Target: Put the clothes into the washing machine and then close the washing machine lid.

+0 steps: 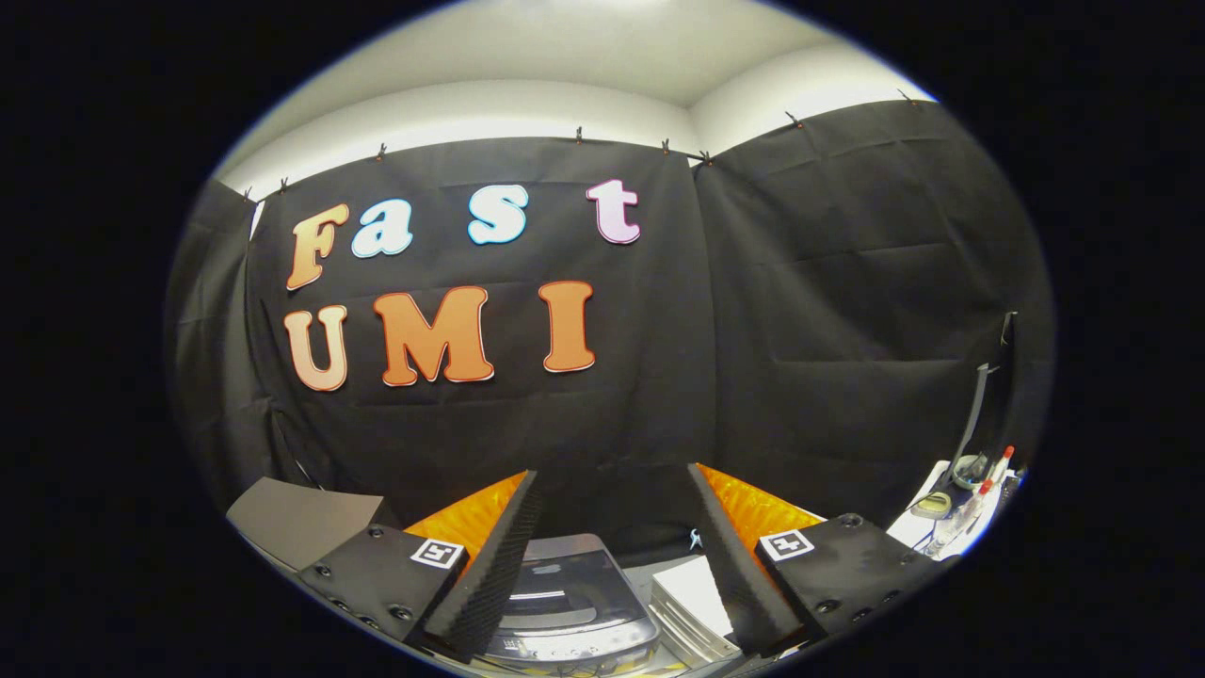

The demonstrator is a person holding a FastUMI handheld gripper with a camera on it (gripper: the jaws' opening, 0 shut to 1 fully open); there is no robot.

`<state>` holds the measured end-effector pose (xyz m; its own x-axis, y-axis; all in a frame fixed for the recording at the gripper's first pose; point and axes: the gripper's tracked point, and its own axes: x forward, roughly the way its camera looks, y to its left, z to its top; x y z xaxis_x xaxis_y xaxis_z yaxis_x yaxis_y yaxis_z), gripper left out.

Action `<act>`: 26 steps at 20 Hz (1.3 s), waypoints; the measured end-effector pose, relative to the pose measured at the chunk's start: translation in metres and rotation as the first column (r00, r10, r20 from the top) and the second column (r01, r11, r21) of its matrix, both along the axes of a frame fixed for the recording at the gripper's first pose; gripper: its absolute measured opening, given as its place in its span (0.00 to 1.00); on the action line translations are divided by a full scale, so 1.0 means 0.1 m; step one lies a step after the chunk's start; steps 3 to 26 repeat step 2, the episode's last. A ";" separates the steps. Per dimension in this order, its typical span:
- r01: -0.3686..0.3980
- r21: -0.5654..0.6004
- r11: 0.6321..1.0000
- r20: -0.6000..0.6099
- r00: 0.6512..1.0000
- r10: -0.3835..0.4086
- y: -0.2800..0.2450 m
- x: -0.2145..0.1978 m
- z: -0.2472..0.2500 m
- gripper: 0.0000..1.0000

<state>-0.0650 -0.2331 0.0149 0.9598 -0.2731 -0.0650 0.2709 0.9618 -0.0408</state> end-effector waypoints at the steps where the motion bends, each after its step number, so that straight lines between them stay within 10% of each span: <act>1: 0.002 0.003 1.000 0.002 1.000 -0.002 0.00 0.00 0.01 0.99; 26: 0.005 0.008 1.000 0.002 1.000 -0.005 -0.01 -0.01 0.01 0.99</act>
